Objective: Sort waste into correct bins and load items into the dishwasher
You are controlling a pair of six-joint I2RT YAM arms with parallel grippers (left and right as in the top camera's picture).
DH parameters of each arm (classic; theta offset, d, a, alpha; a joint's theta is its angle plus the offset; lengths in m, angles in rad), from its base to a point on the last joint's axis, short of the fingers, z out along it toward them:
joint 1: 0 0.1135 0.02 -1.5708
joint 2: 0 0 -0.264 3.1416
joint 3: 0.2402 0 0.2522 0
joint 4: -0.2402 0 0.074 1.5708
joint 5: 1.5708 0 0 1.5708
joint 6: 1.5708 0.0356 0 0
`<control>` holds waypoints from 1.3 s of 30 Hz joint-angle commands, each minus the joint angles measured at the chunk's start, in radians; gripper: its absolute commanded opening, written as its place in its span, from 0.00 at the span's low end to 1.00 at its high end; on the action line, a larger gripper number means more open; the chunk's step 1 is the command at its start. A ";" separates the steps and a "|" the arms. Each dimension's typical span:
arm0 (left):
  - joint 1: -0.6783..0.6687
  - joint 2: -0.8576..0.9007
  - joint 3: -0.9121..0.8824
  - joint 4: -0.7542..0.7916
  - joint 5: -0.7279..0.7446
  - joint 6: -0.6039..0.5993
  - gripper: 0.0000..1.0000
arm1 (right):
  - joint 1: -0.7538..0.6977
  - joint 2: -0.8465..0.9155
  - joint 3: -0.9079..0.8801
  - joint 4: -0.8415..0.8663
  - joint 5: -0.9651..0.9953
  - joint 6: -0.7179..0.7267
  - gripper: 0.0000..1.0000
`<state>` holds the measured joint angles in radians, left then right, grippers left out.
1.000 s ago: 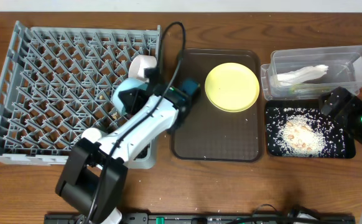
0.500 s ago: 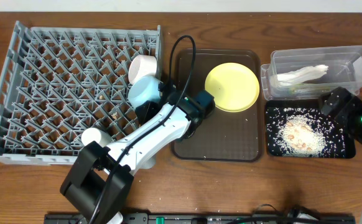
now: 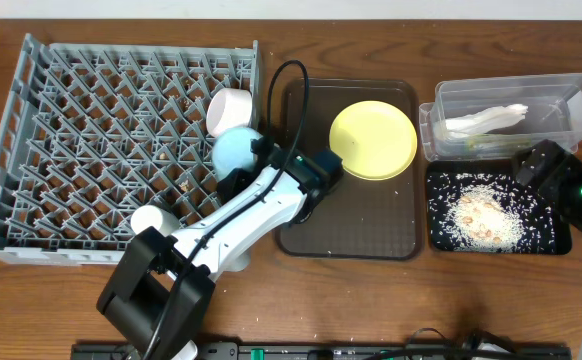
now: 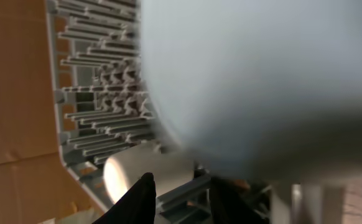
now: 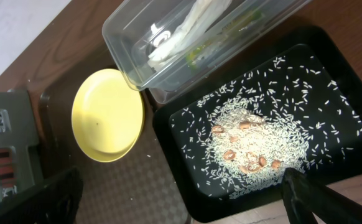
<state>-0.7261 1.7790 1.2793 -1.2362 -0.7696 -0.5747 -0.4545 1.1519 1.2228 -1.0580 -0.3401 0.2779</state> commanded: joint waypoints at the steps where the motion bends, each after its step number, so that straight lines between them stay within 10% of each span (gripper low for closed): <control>1: 0.023 -0.005 -0.004 -0.020 -0.077 -0.049 0.31 | -0.008 0.000 0.006 -0.002 0.003 0.006 0.99; 13: 0.066 -0.037 0.028 -0.015 0.002 -0.030 0.31 | -0.008 0.000 0.006 -0.002 0.003 0.006 0.99; 27: 0.071 -0.068 0.092 0.447 0.852 0.156 0.60 | -0.008 0.000 0.006 -0.002 0.003 0.006 0.99; 39: 0.104 0.108 0.069 0.481 0.802 0.291 0.60 | -0.008 0.000 0.006 -0.002 0.003 0.006 0.99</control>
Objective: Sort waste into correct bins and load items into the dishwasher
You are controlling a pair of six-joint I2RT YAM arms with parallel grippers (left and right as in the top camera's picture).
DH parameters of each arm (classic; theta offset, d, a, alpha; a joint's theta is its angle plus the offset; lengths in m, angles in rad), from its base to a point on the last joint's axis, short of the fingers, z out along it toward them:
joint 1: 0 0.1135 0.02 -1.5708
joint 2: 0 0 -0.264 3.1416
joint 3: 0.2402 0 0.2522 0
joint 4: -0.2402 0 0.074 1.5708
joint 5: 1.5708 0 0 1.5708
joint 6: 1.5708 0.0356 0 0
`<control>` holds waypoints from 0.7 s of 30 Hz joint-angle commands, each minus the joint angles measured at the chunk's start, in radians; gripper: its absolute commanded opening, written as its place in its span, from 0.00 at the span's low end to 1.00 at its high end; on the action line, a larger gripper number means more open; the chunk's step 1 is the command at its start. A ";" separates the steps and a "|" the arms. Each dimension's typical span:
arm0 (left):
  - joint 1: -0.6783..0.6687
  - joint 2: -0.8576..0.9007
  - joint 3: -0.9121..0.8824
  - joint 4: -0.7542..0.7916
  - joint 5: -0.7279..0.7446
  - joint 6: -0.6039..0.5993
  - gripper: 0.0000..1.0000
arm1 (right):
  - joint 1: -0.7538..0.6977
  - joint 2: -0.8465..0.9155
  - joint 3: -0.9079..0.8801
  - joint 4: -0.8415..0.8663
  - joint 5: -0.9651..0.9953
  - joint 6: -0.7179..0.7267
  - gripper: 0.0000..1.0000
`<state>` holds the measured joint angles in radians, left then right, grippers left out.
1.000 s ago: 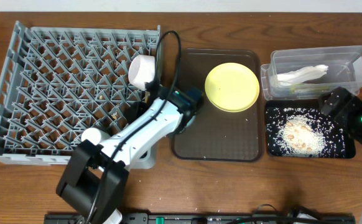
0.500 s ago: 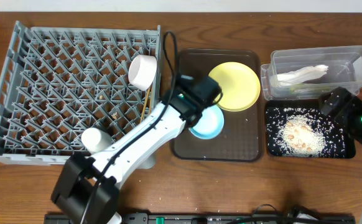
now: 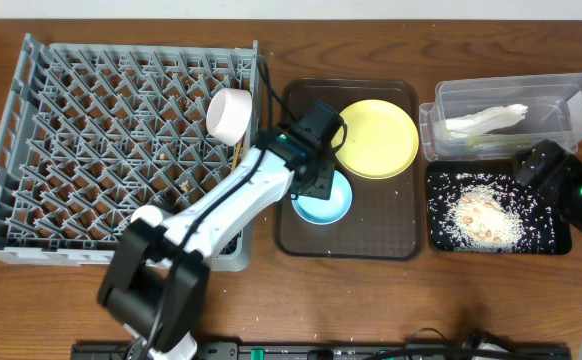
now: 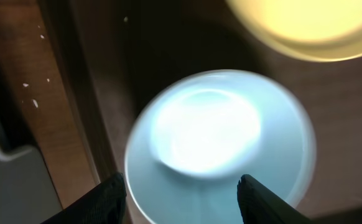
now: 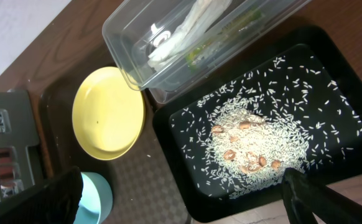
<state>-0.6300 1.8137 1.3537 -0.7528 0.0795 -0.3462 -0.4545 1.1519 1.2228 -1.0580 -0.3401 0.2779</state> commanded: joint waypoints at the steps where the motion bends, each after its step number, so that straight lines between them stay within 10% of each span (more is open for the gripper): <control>1: 0.008 0.090 -0.005 -0.003 -0.053 0.064 0.60 | -0.008 0.000 0.006 -0.002 0.003 0.006 0.99; 7: 0.009 0.153 -0.005 -0.004 -0.034 0.065 0.49 | -0.008 0.000 0.006 -0.002 0.003 0.006 0.99; 11: 0.009 0.151 -0.005 -0.004 0.072 0.065 0.08 | -0.008 0.000 0.006 -0.002 0.003 0.006 0.99; 21: 0.018 0.025 0.132 -0.213 -0.090 0.058 0.07 | -0.008 0.000 0.006 -0.002 0.003 0.006 0.99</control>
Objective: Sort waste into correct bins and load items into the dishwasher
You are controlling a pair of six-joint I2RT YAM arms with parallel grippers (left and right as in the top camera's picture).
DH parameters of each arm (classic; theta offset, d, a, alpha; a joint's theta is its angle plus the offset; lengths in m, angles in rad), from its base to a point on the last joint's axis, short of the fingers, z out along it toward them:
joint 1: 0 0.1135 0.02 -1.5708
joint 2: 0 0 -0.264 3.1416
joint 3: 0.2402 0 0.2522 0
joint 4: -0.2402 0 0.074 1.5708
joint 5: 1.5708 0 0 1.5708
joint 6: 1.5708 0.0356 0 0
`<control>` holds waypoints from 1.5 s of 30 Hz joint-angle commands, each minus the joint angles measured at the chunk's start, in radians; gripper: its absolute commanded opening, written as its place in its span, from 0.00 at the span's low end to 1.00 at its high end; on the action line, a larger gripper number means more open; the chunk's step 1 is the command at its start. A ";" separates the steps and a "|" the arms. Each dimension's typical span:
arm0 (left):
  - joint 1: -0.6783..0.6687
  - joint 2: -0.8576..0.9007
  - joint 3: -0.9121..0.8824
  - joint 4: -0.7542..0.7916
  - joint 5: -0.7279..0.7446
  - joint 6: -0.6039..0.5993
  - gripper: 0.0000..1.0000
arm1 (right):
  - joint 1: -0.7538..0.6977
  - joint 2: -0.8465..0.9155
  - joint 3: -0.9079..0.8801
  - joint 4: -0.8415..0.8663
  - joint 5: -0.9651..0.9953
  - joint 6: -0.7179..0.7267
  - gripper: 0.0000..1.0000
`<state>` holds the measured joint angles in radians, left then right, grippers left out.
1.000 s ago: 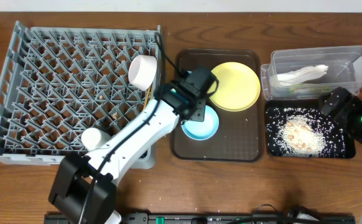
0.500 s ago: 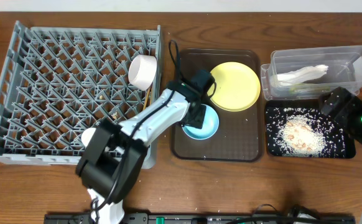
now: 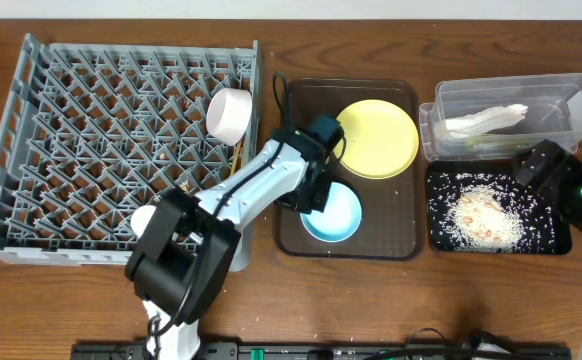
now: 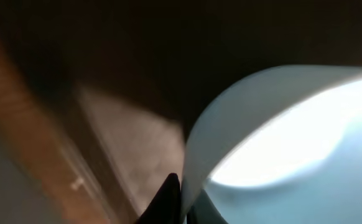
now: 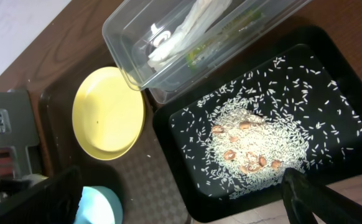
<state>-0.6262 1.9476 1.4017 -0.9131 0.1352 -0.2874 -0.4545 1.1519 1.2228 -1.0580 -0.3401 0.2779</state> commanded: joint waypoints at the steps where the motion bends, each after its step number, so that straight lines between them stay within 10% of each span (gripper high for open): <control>1: 0.015 -0.137 0.103 -0.085 -0.232 -0.013 0.07 | -0.008 0.000 0.006 -0.002 0.003 0.006 0.99; 6: 0.014 -0.294 0.140 -0.203 -0.778 -0.077 0.07 | -0.008 0.000 0.006 -0.002 0.003 0.006 0.99; 10: 0.014 -0.322 0.139 -0.230 -0.866 -0.080 0.07 | -0.008 0.000 0.006 -0.002 0.003 0.006 0.99; 17: 0.011 -0.270 0.072 -0.051 -0.206 -0.034 0.26 | -0.008 0.000 0.006 -0.002 0.003 0.006 0.99; 24: 0.006 -0.135 0.015 0.000 -0.216 -0.016 0.52 | -0.008 0.000 0.006 -0.002 0.003 0.006 0.99; 31: 0.006 0.019 0.015 0.026 -0.225 0.028 0.51 | -0.008 0.000 0.006 -0.002 0.003 0.006 0.99; 39: 0.005 0.117 0.015 0.057 0.104 0.099 0.10 | -0.008 0.000 0.006 -0.002 0.003 0.006 0.99; 45: 0.005 0.114 0.016 0.072 0.221 0.138 0.08 | -0.008 0.000 0.006 -0.002 0.003 0.006 0.99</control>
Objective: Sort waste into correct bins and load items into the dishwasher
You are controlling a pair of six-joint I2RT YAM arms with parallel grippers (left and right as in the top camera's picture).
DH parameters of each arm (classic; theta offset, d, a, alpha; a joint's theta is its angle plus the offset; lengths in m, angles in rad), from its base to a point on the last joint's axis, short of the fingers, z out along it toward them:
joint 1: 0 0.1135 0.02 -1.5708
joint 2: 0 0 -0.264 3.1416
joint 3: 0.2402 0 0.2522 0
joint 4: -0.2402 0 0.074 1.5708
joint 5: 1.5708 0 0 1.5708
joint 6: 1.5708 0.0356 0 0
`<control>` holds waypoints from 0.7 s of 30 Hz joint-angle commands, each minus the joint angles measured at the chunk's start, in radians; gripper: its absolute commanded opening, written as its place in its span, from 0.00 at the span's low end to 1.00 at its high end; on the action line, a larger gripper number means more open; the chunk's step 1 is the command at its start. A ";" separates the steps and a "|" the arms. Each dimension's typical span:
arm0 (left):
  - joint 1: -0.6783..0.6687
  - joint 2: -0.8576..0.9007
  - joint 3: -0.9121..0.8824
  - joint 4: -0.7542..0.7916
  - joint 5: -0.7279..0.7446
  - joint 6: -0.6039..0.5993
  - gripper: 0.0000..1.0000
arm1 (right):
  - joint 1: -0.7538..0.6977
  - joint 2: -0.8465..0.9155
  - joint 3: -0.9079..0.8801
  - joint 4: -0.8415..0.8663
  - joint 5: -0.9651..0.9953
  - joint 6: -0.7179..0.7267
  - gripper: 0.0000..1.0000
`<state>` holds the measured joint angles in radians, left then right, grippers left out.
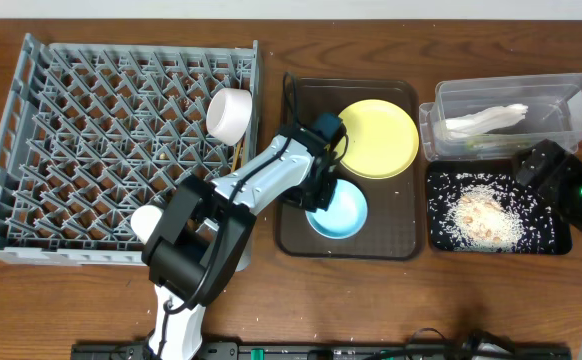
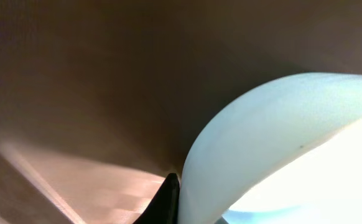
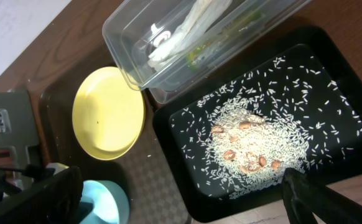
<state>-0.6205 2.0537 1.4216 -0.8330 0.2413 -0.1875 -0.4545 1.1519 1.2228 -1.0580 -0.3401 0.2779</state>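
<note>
A light blue bowl (image 1: 341, 212) sits upright on the brown tray (image 1: 391, 240), below the yellow plate (image 1: 374, 138). My left gripper (image 1: 318, 192) is at the bowl's left rim. In the left wrist view the bowl (image 2: 280, 143) fills the frame and one black finger (image 2: 168, 198) presses on its outer wall; the other finger is mostly hidden behind the rim. My right gripper (image 3: 181, 199) hangs open above the black tray of rice (image 3: 255, 143), holding nothing. The grey dish rack (image 1: 71, 150) stands at the left.
A white cup (image 1: 229, 113) lies at the rack's right edge and another white cup (image 1: 149, 218) at its front. A clear bin (image 1: 511, 115) with white scraps stands at the back right, above the black rice tray (image 1: 491, 210).
The blue bowl has shifted a little to the right on the brown tray, with my left gripper still at its rim. The right arm has not moved.
My left gripper held the blue bowl by the rack's right edge. Then the bowl lay on the brown tray with the gripper open above it. Then the fingers were at its left rim, and now the bowl sits slightly further right.
</note>
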 commanded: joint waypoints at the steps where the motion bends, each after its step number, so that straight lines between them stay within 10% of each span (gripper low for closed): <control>1: 0.001 0.004 -0.003 -0.014 0.113 0.039 0.08 | -0.008 0.000 0.006 -0.002 0.003 0.006 0.99; 10: 0.083 -0.215 0.047 -0.094 -0.066 -0.003 0.07 | -0.008 0.000 0.006 -0.002 0.003 0.006 0.99; 21: 0.166 -0.533 0.047 -0.248 -1.205 -0.074 0.08 | -0.008 0.000 0.006 -0.002 0.003 0.006 0.99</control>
<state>-0.4580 1.5230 1.4612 -1.0359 -0.4393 -0.1951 -0.4545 1.1519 1.2228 -1.0580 -0.3401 0.2779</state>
